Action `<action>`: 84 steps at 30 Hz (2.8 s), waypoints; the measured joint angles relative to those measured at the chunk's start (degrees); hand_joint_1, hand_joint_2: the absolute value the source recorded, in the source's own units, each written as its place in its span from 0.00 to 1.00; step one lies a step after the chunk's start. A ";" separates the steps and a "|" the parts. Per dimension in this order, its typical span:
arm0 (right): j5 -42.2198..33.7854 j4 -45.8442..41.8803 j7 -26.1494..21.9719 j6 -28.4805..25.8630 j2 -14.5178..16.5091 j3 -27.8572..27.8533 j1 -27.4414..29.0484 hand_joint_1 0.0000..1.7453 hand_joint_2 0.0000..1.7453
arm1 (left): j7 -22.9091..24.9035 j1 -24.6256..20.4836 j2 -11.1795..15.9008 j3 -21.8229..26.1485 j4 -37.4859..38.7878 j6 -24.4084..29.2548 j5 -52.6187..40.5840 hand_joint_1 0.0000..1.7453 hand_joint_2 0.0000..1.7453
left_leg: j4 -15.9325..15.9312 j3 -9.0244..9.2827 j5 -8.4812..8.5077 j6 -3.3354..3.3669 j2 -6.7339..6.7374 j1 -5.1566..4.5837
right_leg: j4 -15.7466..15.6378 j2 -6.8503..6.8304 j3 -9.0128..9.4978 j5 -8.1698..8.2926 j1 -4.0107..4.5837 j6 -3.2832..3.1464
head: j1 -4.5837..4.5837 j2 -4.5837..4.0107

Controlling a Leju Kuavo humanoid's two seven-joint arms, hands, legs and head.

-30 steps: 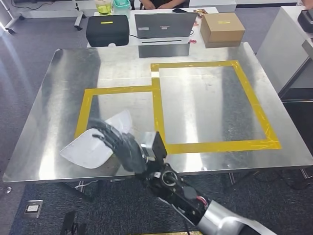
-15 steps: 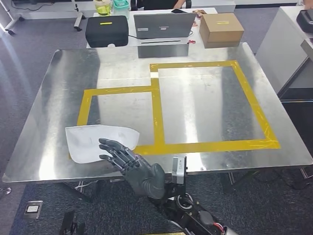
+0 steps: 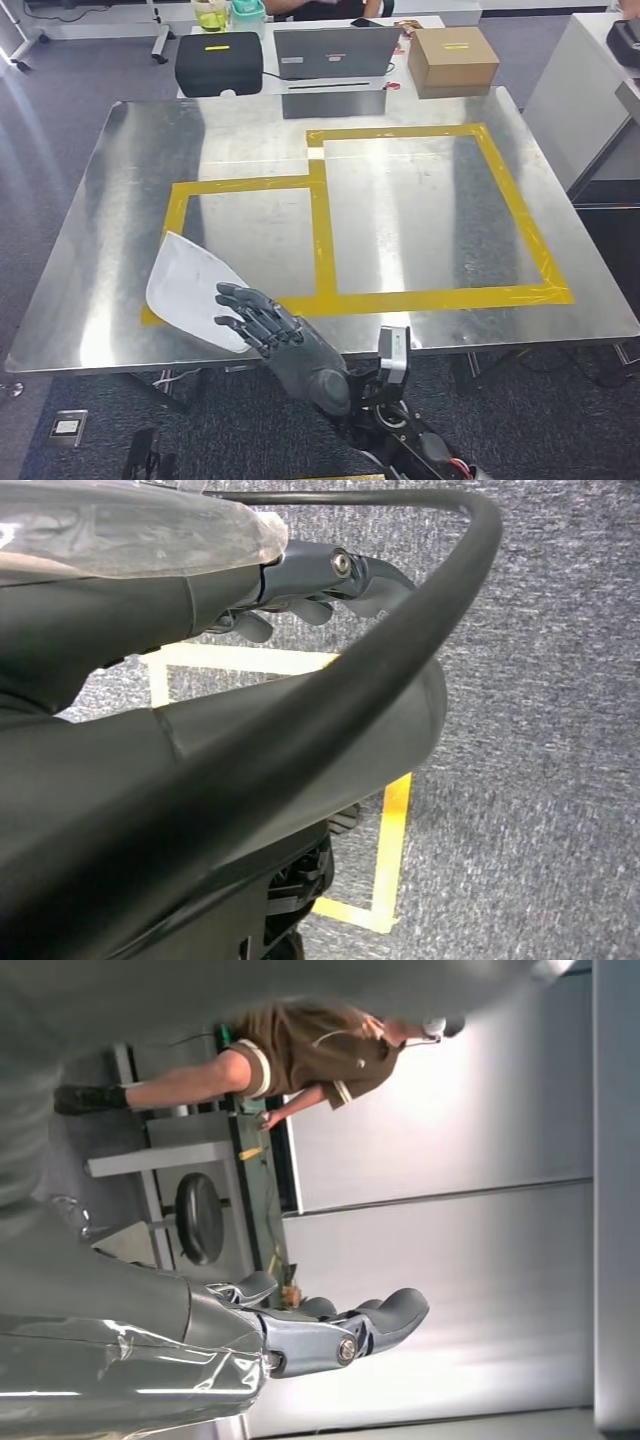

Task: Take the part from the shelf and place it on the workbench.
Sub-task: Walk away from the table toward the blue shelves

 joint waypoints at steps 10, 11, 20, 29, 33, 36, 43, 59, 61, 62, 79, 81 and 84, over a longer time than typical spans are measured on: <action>-0.34 -0.23 -0.67 1.87 -0.31 -0.95 1.03 0.00 0.00 | 0.87 -0.10 0.03 0.00 0.00 0.25 -0.50 0.00 0.00 | 0.26 -0.04 -0.28 0.48 -0.01 -0.29 | -0.24 0.00 0.11 0.08 -0.52 0.51 | -0.18 0.00; -0.54 -0.23 -0.67 2.10 -0.32 -0.99 1.08 0.00 0.00 | 1.01 -0.12 0.04 0.00 0.00 0.25 -0.55 0.00 0.00 | 0.22 -0.02 -0.21 0.61 -0.01 -0.35 | -0.31 0.00 0.15 0.17 -0.57 0.64 | -0.23 0.00; -2.25 0.01 -0.76 3.66 -0.95 -1.33 1.66 0.00 0.00 | 1.66 -0.15 0.01 0.00 -0.02 0.55 -0.47 0.00 0.00 | -1.56 0.86 0.83 1.61 0.61 0.39 | 16.18 -0.37 -6.56 -7.08 -0.83 1.56 | 1.10 0.00; -2.74 0.25 -0.76 4.16 -1.11 -1.31 1.70 0.00 0.50 | 1.61 0.11 0.10 0.00 -0.02 0.58 -0.42 0.00 0.00 | 0.35 -0.28 0.31 -1.75 0.26 0.77 | 0.51 -0.24 0.67 -0.14 -0.73 -0.34 | 1.38 0.00; -2.81 0.32 -0.73 4.25 -1.11 -1.30 1.73 0.00 1.00 | 1.61 0.14 0.08 0.00 -0.02 0.60 -0.42 0.00 0.00 | 13.71 -5.81 -8.20 -2.00 0.27 0.86 | 0.25 -0.56 -1.29 1.35 -0.32 -2.10 | -0.43 0.00; -2.97 0.43 -0.68 4.37 -1.13 -1.28 1.77 0.00 1.00 | 1.61 0.29 0.09 0.00 -0.02 0.61 -0.42 0.00 0.00 | 14.03 -4.25 -7.15 -1.47 0.27 0.54 | 0.29 -0.51 -2.74 2.47 0.21 -2.29 | -1.27 0.00; -3.72 0.36 -0.27 4.34 -1.16 -1.26 1.73 0.00 1.00 | 1.34 0.10 0.30 0.02 -0.08 0.68 -0.40 0.00 0.00 | -2.28 5.15 -2.32 0.89 0.76 -0.82 | 0.24 -0.70 -3.78 4.38 0.53 -0.69 | -1.94 0.00; -4.15 0.34 0.11 3.81 -1.66 -1.16 1.69 0.00 0.00 | 1.26 0.53 0.11 0.02 -0.11 0.59 -0.39 0.00 0.00 | -0.80 -1.08 2.42 -0.77 1.03 -0.39 | -0.88 -0.56 3.44 -1.40 -0.10 -0.93 | 0.68 0.00; -4.56 0.34 0.22 3.99 -1.66 -1.15 1.57 0.00 0.00 | 1.22 0.55 0.09 0.02 -0.12 0.59 -0.38 0.00 0.00 | 3.09 -2.96 -1.17 -1.35 0.83 -0.16 | -1.19 -0.79 2.33 -0.33 -0.27 -2.08 | 0.05 -0.01; -4.75 0.35 0.28 4.11 -1.66 -1.15 1.56 0.00 0.00 | 1.21 0.55 0.06 0.02 -0.13 0.59 -0.38 0.00 0.00 | 6.81 -4.39 -3.98 -1.61 0.74 -0.10 | -1.17 -0.85 1.72 0.20 -0.17 -2.37 | -0.34 -0.01; -5.54 1.33 -0.32 6.10 -1.68 -1.20 1.46 0.00 0.00 | 1.09 0.75 0.17 0.04 -0.35 0.69 0.26 0.00 0.00 | -3.47 3.76 0.05 2.12 1.63 -0.28 | 13.66 -0.16 -8.29 -5.48 -0.10 0.87 | -0.30 0.00; -5.54 1.57 -0.32 6.11 -1.71 -1.20 1.48 0.00 0.00 | 1.09 0.77 0.16 0.04 -0.35 0.70 0.26 0.00 0.00 | -3.19 2.49 0.86 2.02 2.65 -0.35 | 16.71 -0.39 -7.48 -5.19 -0.13 1.12 | 0.18 0.00; -5.54 1.75 -0.32 6.11 -1.71 -1.19 1.41 0.00 0.00 | 1.08 0.74 0.14 0.04 -0.37 0.70 0.25 0.00 0.00 | -2.15 0.83 1.54 1.53 4.02 -0.46 | 7.39 -2.08 0.13 -1.25 -0.04 1.12 | 0.92 0.00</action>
